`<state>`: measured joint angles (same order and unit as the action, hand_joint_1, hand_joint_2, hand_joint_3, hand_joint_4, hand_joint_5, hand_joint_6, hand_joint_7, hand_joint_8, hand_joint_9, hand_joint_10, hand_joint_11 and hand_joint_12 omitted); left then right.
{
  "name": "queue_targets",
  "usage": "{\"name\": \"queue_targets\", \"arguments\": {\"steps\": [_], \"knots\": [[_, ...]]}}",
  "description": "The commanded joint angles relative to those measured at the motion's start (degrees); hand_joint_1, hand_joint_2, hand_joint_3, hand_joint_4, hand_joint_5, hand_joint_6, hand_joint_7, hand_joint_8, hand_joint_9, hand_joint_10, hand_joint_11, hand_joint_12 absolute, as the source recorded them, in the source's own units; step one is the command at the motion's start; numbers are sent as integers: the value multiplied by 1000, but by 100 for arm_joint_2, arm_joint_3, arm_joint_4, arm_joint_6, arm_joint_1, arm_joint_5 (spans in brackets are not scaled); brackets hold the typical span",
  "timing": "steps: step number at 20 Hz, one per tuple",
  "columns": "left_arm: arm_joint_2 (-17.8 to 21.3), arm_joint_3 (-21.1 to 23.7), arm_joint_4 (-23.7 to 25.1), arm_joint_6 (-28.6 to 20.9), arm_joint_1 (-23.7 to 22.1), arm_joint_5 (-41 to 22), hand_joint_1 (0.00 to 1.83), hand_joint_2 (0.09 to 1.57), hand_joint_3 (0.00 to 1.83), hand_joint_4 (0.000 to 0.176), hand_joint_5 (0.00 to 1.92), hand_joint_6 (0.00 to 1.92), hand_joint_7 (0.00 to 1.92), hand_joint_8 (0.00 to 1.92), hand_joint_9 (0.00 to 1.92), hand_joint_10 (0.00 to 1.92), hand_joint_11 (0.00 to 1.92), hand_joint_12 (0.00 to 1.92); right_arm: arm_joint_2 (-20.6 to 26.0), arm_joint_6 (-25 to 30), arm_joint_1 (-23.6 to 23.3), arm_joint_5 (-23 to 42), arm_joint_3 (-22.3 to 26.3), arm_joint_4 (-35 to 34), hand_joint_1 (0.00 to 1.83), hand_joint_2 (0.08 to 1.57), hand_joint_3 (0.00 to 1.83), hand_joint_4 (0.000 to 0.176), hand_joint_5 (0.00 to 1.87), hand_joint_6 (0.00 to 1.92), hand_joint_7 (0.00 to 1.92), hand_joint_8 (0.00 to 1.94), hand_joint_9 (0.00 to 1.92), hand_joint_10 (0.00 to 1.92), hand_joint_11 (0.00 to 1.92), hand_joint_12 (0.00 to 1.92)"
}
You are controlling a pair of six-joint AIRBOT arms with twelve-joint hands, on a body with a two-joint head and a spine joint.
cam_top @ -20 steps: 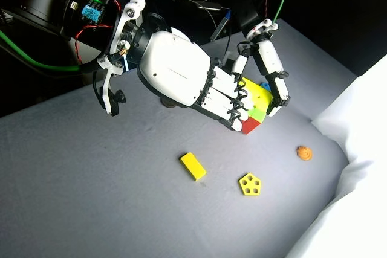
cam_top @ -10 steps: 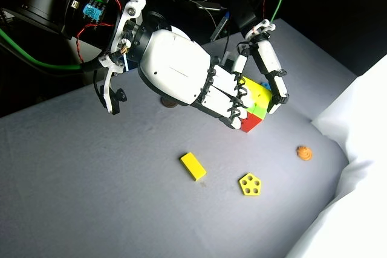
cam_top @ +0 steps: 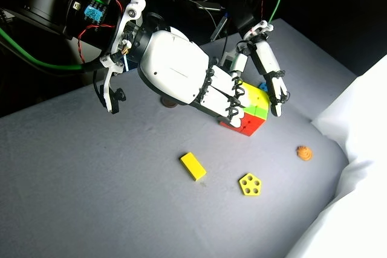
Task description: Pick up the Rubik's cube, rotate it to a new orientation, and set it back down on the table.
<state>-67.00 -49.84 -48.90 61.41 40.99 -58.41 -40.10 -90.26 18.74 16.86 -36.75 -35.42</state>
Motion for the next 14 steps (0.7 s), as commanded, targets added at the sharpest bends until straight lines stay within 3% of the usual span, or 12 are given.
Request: {"name": "queue_targets", "arguments": {"steps": [1, 3, 5, 6, 7, 8, 9, 11, 13, 14], "knots": [[2, 35, 315, -35, -42, -532, 563, 859, 0, 46, 0, 0, 6, 0, 15, 0, 0, 393, 14, 23, 2, 849, 8, 245, 0, 1283, 0, 0, 0, 0, 33, 5, 57, 8, 0, 275], [2, 55, 330, -4, -70, -534, 528, 850, 0, 54, 0, 0, 0, 0, 0, 0, 0, 124, -10, 125, 219, 1093, 7, 681, 0, 1278, 0, 0, 0, 0, 29, 2, 62, 8, 0, 258], [7, 69, 412, 115, -157, -533, 521, 842, 0, 55, 0, 0, 0, 0, 0, 0, 0, 64, -96, 289, 567, 1407, -16, 1384, 0, 1278, 0, 0, 0, 0, 27, 0, 68, 10, 0, 255], [23, 71, 467, 186, -215, -533, 532, 842, 0, 54, 0, 0, 0, 0, 0, 0, 0, 95, -140, 638, 703, 1586, -68, 1942, 0, 1272, 0, 0, 0, 0, 23, 0, 63, 8, 0, 255], [53, 70, 582, 315, -295, -519, 533, 847, 0, 55, 0, 0, 0, 0, 0, 0, 0, 133, -180, 1612, 867, 1915, -206, 3038, 0, 1261, 0, 0, 0, 0, 32, 2, 72, 9, 0, 338], [96, 68, 693, 421, -398, -405, 543, 842, 0, 56, 0, 0, 0, 0, 0, 0, 0, 207, -202, 2726, 1017, 2475, -389, 4111, 0, 1253, 0, 0, 0, 0, 55, 11, 78, 11, 0, 354], [152, 68, 856, 570, -517, -211, 517, 852, 2, 49, 0, 0, 0, 0, 0, 0, 0, 253, -230, 3504, 1133, 3095, -585, 4899, 0, 1250, 0, 0, 0, 0, 65, 9, 70, 7, 0, 309], [275, 55, 1218, 715, -761, 293, 518, 871, 5, 46, 0, 0, 0, 0, 0, 0, 0, 327, -321, 4230, 1204, 3778, -929, 5853, 0, 1240, 0, 0, 0, 0, 76, 2, 62, 1, 0, 203], [419, 68, 1559, 900, -1088, 989, 528, 884, 2, 31, 0, 0, 0, 0, 13, 4, 0, 339, -410, 4399, 1105, 3478, -1037, 6052, 0, 1237, 0, 0, 0, 0, 83, 3, 42, 5, 0, 4], [462, 81, 1650, 966, -1180, 1177, 528, 884, 2, 31, 0, 0, 0, 0, 13, 4, 0, 339, -422, 4404, 1058, 3266, -1034, 6007, 0, 1237, 0, 0, 0, 0, 83, 3, 42, 5, 0, 4]]}}
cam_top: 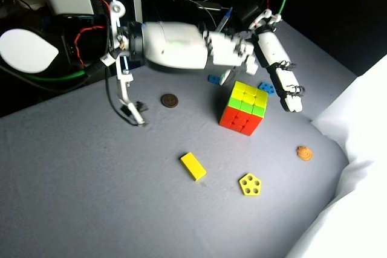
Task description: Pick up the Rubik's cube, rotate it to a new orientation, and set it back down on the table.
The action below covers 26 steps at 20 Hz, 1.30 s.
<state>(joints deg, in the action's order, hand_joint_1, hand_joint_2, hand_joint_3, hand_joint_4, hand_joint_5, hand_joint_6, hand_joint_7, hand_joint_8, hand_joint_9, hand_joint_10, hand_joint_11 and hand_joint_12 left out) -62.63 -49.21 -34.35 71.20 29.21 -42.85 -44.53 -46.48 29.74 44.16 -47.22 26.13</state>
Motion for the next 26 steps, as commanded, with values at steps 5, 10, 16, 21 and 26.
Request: {"name": "queue_targets", "arguments": {"steps": [5, 10, 16, 21, 26], "knots": [[278, 82, 1066, 40, -629, 832, 394, 1036, 3, 11, 335, 22, 488, 28, 521, 84, 92, 1193, 7, 30, -146, -367, -28, -647, 0, 1269, 1, 0, 443, 408, 659, 191, 376, 842, 0, 1647], [624, 340, 1495, 38, -1132, 1847, 328, 1151, 2, 0, 608, 1430, 679, 1619, 605, 1749, 400, 1891, 15, 13, -141, -458, -64, -776, 54, 1315, 4, 0, 657, 1633, 781, 1703, 576, 1895, 497, 1921], [713, 403, 1785, 39, -1368, 2433, 305, 1154, 0, 0, 747, 1745, 921, 1795, 860, 1921, 658, 1921, 15, 20, -230, -560, -60, -824, 0, 1337, 2, 0, 745, 1765, 918, 1934, 878, 1921, 778, 1921], [876, 410, 1952, 39, -1455, 2483, 286, 1171, 2, 0, 713, 1839, 894, 1893, 871, 1921, 680, 1921, 16, 125, -379, -996, -34, -1043, 37, 1332, 0, 0, 754, 1745, 929, 1931, 865, 1921, 764, 1921], [897, 414, 2183, 39, -1579, 2507, 292, 1171, 0, 0, 701, 1878, 900, 1875, 883, 1921, 715, 1921, 17, 414, -517, -1384, -29, -1049, 0, 1337, 1, 0, 755, 1786, 970, 1940, 892, 1921, 741, 1921]]}}
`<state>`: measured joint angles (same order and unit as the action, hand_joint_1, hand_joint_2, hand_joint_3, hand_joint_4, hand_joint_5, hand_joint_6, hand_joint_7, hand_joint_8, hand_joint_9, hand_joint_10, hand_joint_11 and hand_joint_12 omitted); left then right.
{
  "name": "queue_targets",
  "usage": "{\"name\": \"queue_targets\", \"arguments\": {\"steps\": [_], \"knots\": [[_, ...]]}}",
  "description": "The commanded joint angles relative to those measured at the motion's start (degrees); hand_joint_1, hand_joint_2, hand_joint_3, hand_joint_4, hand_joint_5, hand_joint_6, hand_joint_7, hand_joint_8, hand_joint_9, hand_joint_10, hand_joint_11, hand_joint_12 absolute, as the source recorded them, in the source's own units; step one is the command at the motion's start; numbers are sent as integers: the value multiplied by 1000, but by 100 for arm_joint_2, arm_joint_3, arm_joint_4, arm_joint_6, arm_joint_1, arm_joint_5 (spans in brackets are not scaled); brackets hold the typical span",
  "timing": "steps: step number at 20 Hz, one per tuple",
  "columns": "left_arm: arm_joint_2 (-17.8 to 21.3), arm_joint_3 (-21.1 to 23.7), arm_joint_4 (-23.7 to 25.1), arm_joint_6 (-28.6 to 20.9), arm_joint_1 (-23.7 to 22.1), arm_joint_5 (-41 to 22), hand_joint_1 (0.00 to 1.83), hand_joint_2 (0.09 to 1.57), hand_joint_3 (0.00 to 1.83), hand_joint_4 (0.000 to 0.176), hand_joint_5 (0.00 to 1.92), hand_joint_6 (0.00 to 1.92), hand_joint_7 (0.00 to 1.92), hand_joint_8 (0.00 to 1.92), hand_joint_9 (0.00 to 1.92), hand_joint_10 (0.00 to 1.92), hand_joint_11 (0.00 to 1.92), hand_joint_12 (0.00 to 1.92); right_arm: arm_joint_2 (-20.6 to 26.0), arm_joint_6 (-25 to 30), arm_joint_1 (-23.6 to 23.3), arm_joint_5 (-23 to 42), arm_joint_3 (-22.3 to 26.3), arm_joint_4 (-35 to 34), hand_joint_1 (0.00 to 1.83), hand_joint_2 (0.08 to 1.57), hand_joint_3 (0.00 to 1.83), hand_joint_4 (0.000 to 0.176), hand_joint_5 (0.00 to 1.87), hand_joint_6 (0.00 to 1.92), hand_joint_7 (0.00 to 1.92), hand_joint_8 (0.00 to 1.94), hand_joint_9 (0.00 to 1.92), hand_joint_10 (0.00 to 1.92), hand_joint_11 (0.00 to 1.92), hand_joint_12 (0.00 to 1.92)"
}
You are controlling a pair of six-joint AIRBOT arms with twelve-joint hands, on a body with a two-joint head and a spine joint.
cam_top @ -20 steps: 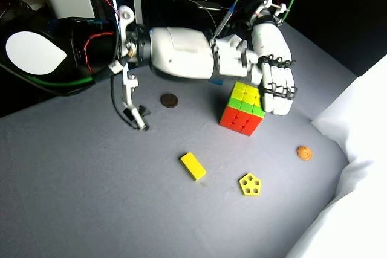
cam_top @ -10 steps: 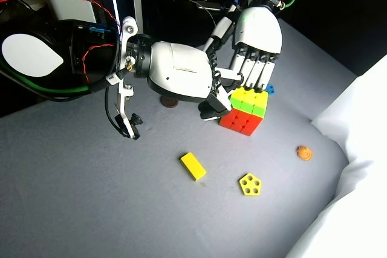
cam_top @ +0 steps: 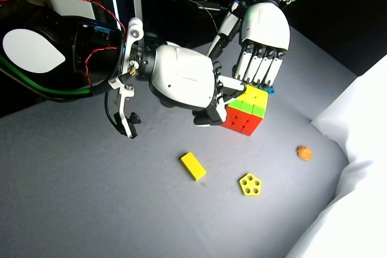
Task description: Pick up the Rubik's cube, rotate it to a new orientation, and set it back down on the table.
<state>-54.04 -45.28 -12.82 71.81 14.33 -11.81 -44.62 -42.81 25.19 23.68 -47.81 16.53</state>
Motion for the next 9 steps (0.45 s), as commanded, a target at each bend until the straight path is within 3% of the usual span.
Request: {"name": "queue_targets", "arguments": {"steps": [1, 9], "knots": [[37, 21, 68, -23, -118, -597, 294, 1171, 0, 0, 706, 1850, 890, 1893, 882, 1921, 713, 1921, 27, 47, -62, 679, 36, -90, 0, 1335, 0, 0, 754, 1793, 976, 1941, 906, 1921, 758, 1921], [47, 21, 94, -22, -187, -595, 281, 1183, 3, 0, 680, 1879, 876, 1919, 870, 1921, 732, 1921, 36, -92, -31, 769, 58, -95, 0, 1331, 0, 0, 732, 1756, 945, 1911, 865, 1921, 757, 1921]]}}
